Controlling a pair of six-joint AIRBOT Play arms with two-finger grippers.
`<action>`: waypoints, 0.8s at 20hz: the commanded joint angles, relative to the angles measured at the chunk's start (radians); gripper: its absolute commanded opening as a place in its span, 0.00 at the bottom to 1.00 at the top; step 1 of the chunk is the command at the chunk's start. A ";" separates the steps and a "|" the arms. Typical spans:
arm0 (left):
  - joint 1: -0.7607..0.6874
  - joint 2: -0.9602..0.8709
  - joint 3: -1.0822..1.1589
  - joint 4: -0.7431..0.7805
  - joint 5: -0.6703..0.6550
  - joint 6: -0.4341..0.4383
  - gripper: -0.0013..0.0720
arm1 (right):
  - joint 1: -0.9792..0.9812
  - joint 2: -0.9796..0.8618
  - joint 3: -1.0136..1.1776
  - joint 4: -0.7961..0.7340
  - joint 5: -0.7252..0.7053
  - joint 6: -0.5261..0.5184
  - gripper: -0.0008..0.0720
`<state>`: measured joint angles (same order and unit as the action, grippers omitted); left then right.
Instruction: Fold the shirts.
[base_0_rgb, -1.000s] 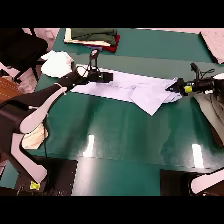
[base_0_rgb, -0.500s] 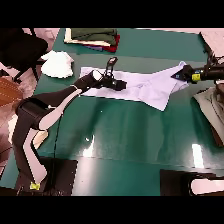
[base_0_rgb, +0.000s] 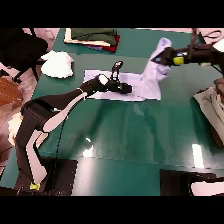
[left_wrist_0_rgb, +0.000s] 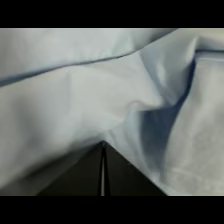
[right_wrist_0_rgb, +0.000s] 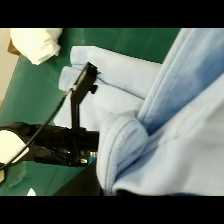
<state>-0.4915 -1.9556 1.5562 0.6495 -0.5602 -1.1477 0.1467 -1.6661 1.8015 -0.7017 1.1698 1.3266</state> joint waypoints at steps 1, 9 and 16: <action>-0.003 0.001 0.002 -0.034 -0.002 -0.004 0.05 | 0.113 -0.102 0.137 0.000 0.022 0.058 0.04; 0.180 0.153 0.051 0.359 -0.162 -0.211 0.05 | 0.256 -0.270 0.251 0.003 -0.006 0.098 0.04; 0.342 0.370 0.051 0.955 -0.318 -0.558 0.05 | 0.280 -0.283 0.204 0.145 -0.210 0.069 0.04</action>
<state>-0.2134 -1.6722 1.6058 1.3506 -0.8310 -1.5543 0.4129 -1.9369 2.0148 -0.6281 1.0462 1.4136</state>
